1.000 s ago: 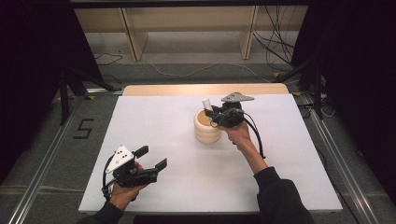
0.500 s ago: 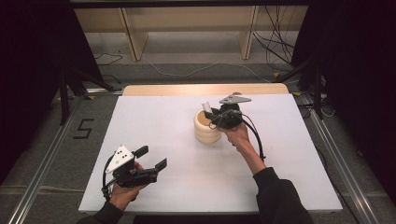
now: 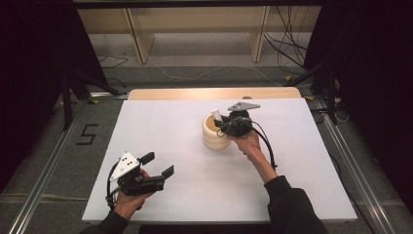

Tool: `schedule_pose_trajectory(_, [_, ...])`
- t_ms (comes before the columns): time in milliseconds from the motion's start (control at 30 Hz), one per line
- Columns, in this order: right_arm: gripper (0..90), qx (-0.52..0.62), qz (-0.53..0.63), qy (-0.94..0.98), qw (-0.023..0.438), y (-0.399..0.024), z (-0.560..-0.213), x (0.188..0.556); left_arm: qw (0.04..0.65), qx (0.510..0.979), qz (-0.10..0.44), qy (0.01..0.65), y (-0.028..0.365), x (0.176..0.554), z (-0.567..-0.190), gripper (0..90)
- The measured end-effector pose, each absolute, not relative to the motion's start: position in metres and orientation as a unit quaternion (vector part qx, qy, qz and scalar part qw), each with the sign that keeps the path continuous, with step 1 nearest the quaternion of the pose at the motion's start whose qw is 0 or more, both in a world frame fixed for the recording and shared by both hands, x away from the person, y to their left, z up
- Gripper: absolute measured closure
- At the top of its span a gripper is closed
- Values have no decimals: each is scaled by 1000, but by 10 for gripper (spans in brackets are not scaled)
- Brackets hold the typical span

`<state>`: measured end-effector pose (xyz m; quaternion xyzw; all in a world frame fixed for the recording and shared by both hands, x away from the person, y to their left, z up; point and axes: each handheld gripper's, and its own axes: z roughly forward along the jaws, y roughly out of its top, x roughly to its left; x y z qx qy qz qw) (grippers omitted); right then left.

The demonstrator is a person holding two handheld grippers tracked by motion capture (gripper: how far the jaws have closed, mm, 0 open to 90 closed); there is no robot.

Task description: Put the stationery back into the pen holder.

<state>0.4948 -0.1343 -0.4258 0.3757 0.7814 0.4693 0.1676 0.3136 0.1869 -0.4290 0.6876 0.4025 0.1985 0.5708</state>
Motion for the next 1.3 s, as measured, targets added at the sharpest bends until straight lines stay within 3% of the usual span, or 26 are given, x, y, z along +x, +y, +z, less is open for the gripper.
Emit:
schedule_pose_trajectory(100, [637, 374, 470, 782, 167, -134, -426, 494, 571, 688, 199, 402, 187, 314, -429, 117])
schedule_pose_trajectory(200, [507, 379, 470, 780, 166, -133, -422, 493, 571, 687, 199, 402, 187, 313, -429, 116])
schedule_pose_trajectory(400, [418, 374, 477, 776, 175, -134, -411, 487, 571, 687, 199, 402, 187, 313, -429, 117])
schedule_pose_trajectory(933, [312, 361, 497, 774, 156, -140, -391, 466, 570, 689, 196, 403, 187, 314, -429, 117])
schedule_pose_trajectory(1300, [287, 351, 500, 778, 144, -148, -389, 448, 569, 691, 194, 401, 186, 314, -430, 117])
